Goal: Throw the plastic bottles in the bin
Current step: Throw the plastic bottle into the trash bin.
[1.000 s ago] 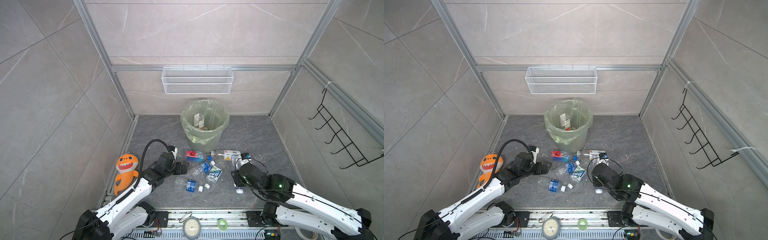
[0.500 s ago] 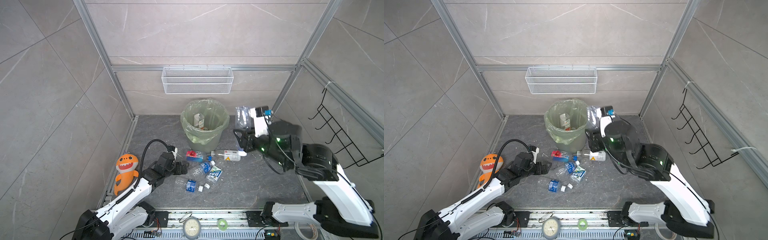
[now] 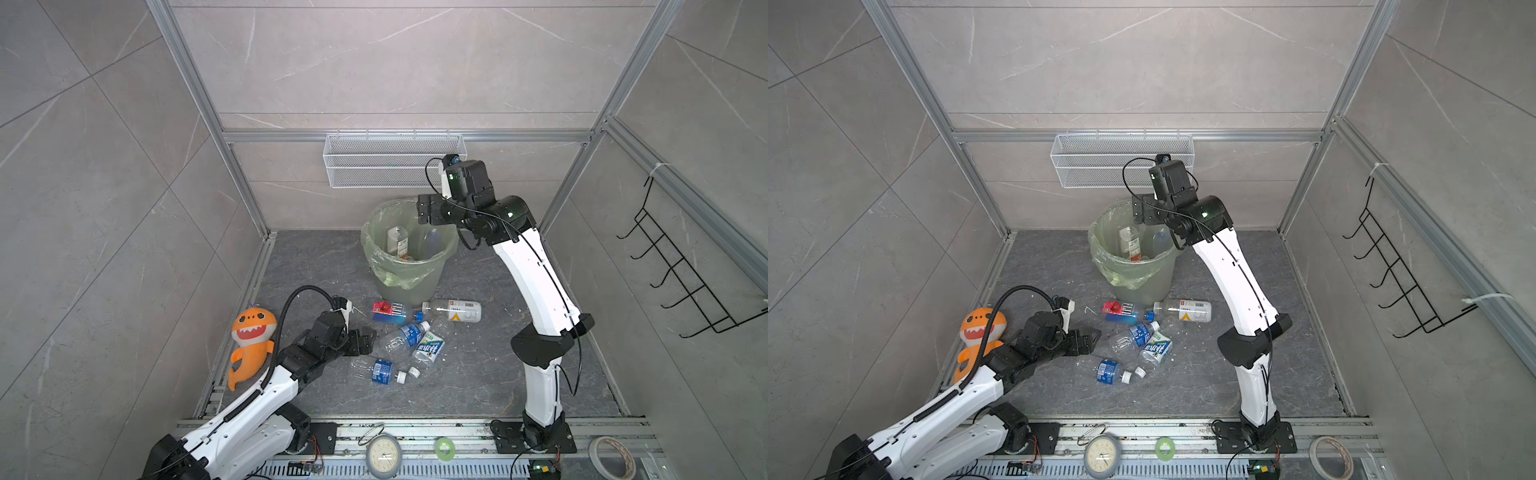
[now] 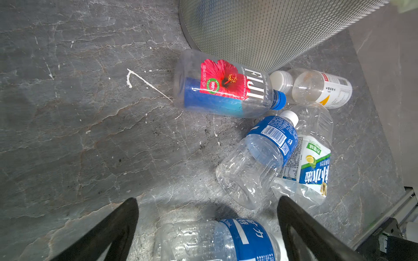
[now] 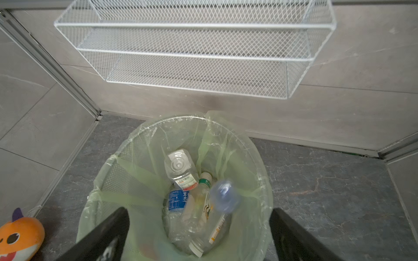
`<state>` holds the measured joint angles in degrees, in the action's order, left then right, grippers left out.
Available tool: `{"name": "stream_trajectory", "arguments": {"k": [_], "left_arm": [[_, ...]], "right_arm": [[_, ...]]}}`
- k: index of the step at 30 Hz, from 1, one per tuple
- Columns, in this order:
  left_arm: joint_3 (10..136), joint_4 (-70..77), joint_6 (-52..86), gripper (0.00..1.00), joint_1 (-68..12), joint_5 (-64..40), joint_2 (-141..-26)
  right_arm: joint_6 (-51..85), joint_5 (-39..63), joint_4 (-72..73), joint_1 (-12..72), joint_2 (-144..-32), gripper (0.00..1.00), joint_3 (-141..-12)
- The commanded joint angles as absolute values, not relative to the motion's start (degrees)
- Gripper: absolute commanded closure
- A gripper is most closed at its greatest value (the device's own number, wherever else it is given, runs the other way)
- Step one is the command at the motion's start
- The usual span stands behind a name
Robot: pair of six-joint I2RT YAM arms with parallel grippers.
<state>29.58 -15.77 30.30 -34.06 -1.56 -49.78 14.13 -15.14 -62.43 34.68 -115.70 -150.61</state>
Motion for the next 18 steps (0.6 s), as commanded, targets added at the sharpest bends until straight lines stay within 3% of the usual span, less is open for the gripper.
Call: {"name": "stream_trajectory", "arguments": {"k": [1, 9, 18], "left_arm": [[29.48, -18.12, 30.7, 0.02, -34.42, -0.58, -46.97], [29.6, -18.68, 29.02, 0.02, -35.0, -1.32, -47.63], [31.63, -19.86, 28.82, 0.03, -42.76, 3.75, -49.67]], "right_arm": [[14.42, -12.07, -58.22, 35.55, -107.76, 0.01, -149.31], [14.5, -12.56, -52.65, 35.6, -92.54, 0.01, -124.57], [16.44, -11.69, -48.17, 35.58, -77.34, 0.01, -100.46]]}}
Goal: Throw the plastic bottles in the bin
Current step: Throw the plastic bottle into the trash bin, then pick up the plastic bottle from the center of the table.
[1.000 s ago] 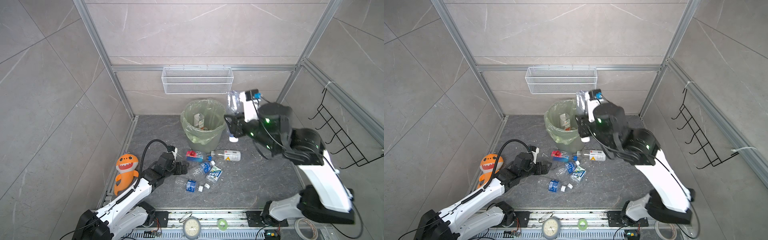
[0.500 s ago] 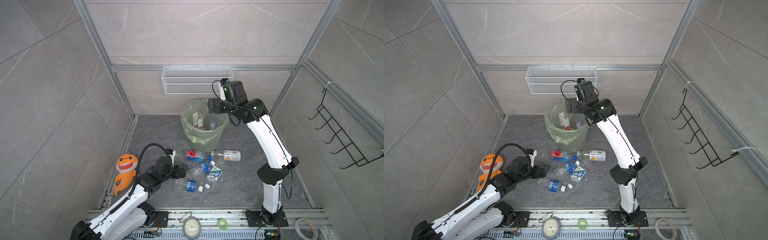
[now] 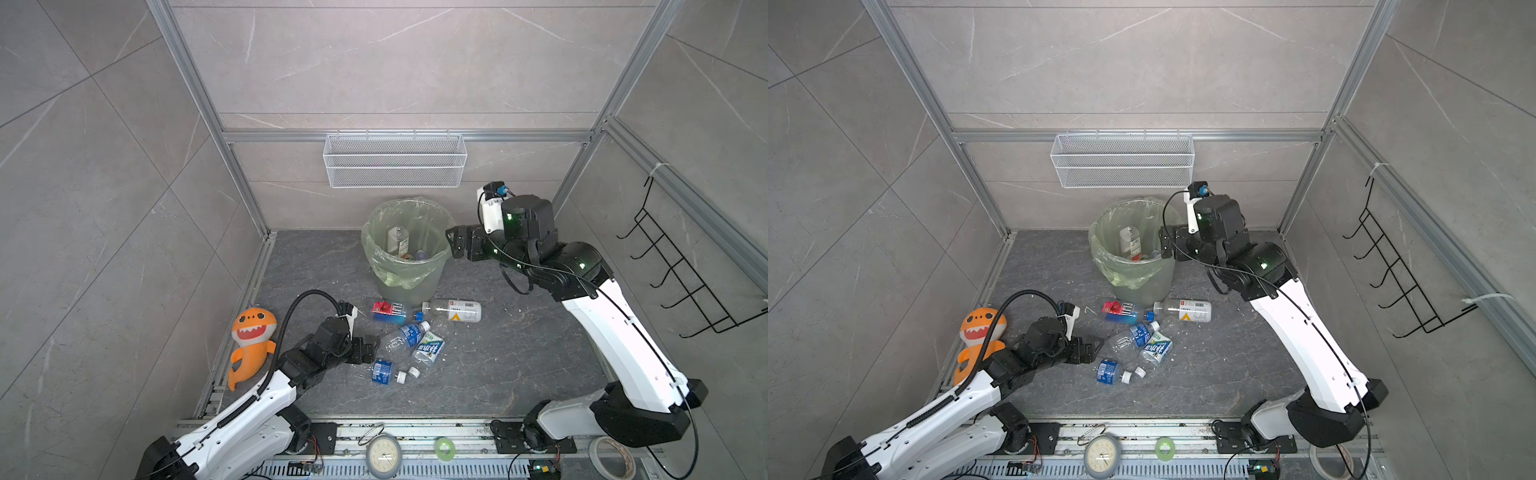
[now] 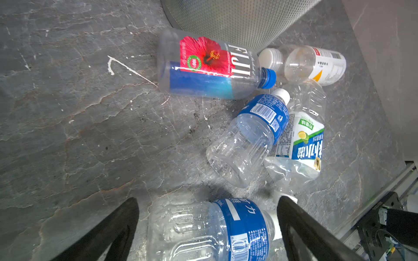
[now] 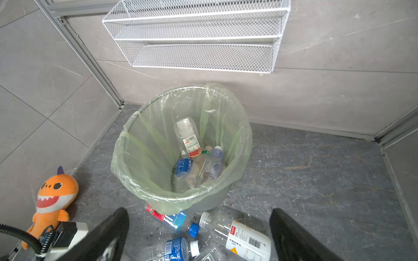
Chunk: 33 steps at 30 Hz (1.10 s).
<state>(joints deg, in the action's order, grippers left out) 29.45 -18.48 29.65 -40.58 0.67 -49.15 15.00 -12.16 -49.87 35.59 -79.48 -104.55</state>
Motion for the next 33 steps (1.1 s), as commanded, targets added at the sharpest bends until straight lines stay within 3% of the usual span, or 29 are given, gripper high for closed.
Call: {"name": "stream_trajectory", "arguments": {"k": [1, 15, 33], "left_arm": [[31.86, -19.94, 28.9, 0.03, -44.0, 4.76, -50.03], [35.79, -15.21, 24.32, 0.03, -54.04, 11.48, -61.09], [46.03, -12.27, 13.97, 0.15, -54.58, 9.02, -79.36]], "right_arm": [[16.67, -11.69, -47.91, 35.64, -75.95, 0.01, -98.51], [20.94, -9.57, -46.14, 35.73, -62.34, 0.01, -72.24], [27.51, -8.35, -46.94, 35.68, -54.5, 0.01, -56.17]]}}
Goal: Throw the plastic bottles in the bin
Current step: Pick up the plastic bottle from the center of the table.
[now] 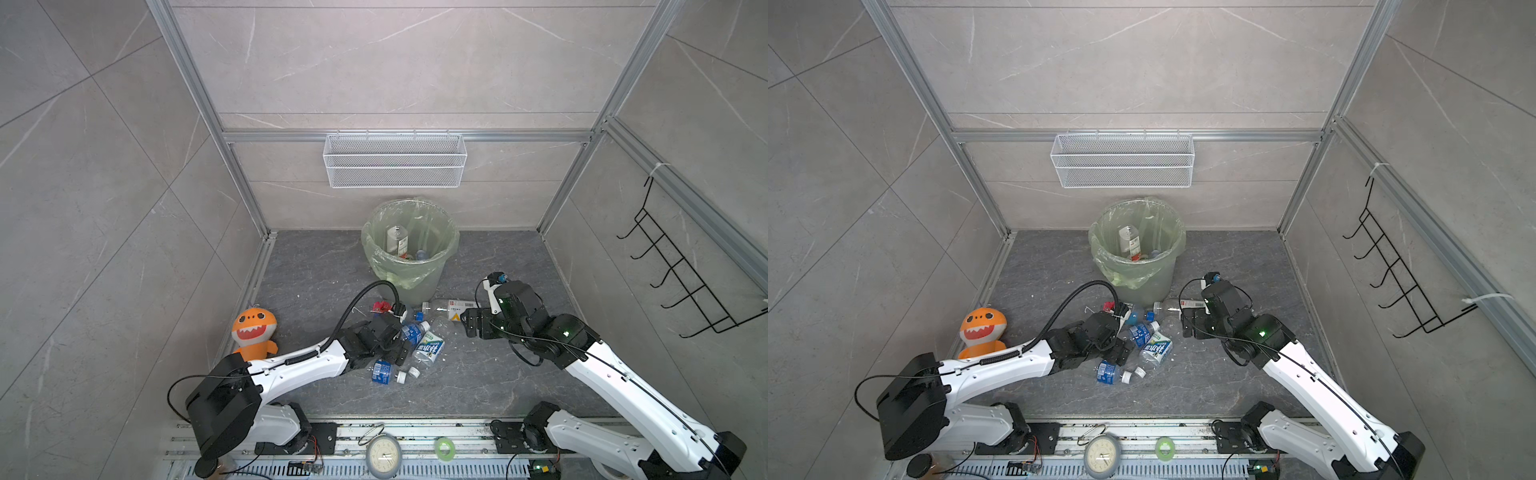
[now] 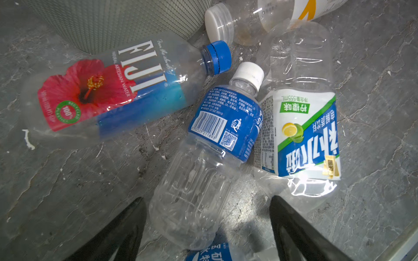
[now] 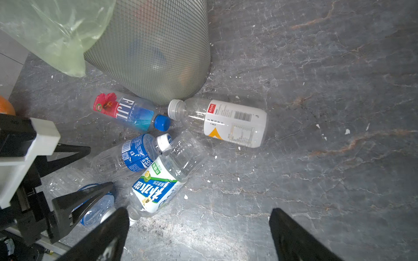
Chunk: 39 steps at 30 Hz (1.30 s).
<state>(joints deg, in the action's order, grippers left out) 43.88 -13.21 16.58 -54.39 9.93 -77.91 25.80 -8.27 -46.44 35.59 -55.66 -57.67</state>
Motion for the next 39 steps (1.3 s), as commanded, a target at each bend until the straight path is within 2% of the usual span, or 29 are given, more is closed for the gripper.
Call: {"name": "stream_trajectory", "arguments": {"k": [1, 8, 28, 30, 33, 39], "left_arm": [[46.22, -12.19, 13.98, 0.15, -54.58, 9.05, -80.04], [46.15, -10.42, 13.0, 0.19, -54.58, 9.33, -83.59], [48.34, -10.53, 9.14, 0.2, -54.58, 13.23, -91.04], [48.08, -10.04, 9.05, 0.24, -54.62, 13.25, -91.13], [47.9, -9.73, 8.9, 0.35, -54.58, 12.92, -91.11], [47.29, -10.24, 8.22, 0.39, -54.58, 11.81, -88.77]], "right_arm": [[27.75, -8.27, -46.76, 35.68, -54.34, 0.01, -55.73], [28.8, -7.43, -45.51, 35.69, -53.79, 0.01, -53.4], [30.28, -6.29, -44.04, 35.69, -53.45, 0.01, -51.42], [30.42, -6.15, -43.86, 35.69, -53.53, 0.01, -51.27], [30.76, -5.92, -43.46, 35.68, -53.68, 0.01, -50.91], [31.03, -5.54, -43.32, 35.68, -53.5, 0.01, -50.71]]}}
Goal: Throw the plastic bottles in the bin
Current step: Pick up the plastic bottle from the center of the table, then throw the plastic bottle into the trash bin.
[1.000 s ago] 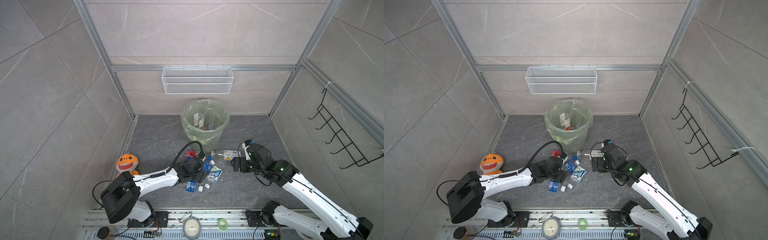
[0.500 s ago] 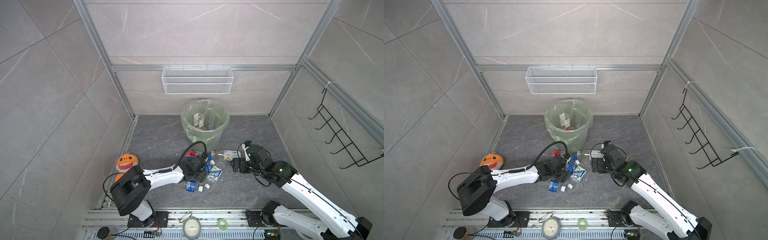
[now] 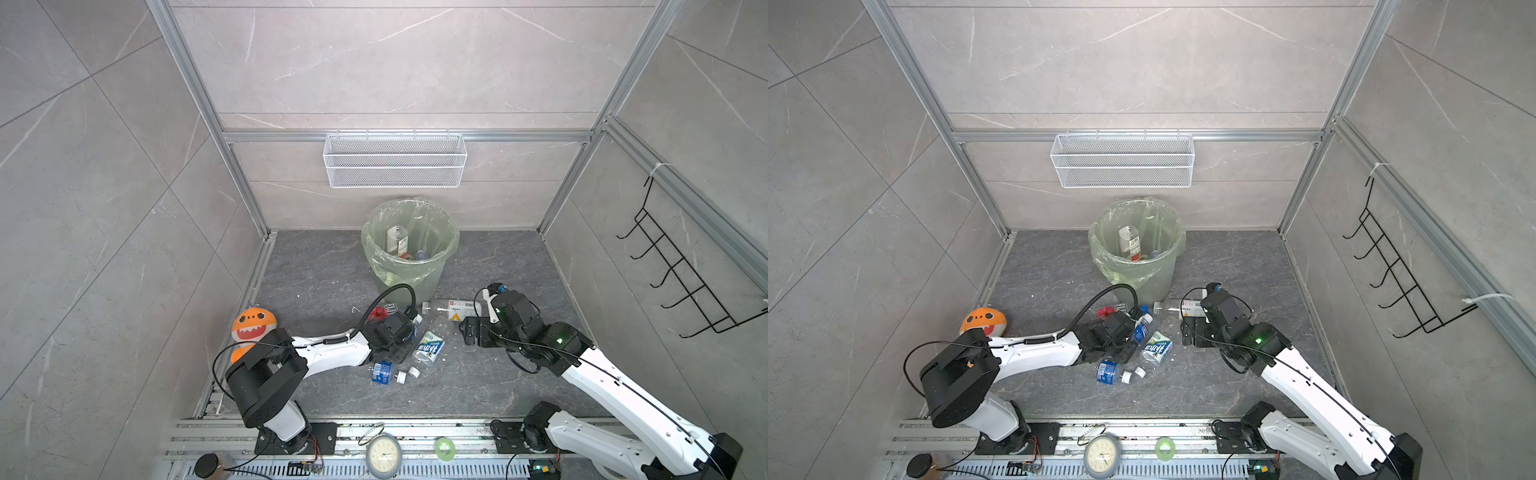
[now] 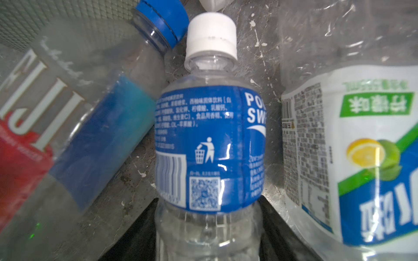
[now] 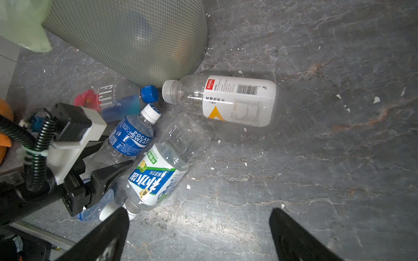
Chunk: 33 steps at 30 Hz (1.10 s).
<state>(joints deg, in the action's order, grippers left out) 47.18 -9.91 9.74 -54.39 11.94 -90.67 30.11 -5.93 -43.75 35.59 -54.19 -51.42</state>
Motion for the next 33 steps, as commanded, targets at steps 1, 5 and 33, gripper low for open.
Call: {"name": "stream_trajectory", "arguments": {"k": [1, 5, 33], "left_arm": [[47.12, -10.48, 8.14, 0.39, -54.58, 11.57, -88.17], [46.19, -11.25, 7.82, 0.39, -54.6, 11.12, -84.98], [52.55, -30.74, 14.13, 0.39, -57.52, 16.02, -50.4]], "right_arm": [[31.1, -5.49, -43.33, 35.67, -53.44, 0.01, -50.71], [31.2, -5.47, -43.08, 35.68, -53.44, 0.01, -50.5], [31.97, -4.15, -40.96, 36.12, -52.82, 0.01, -49.36]]}}
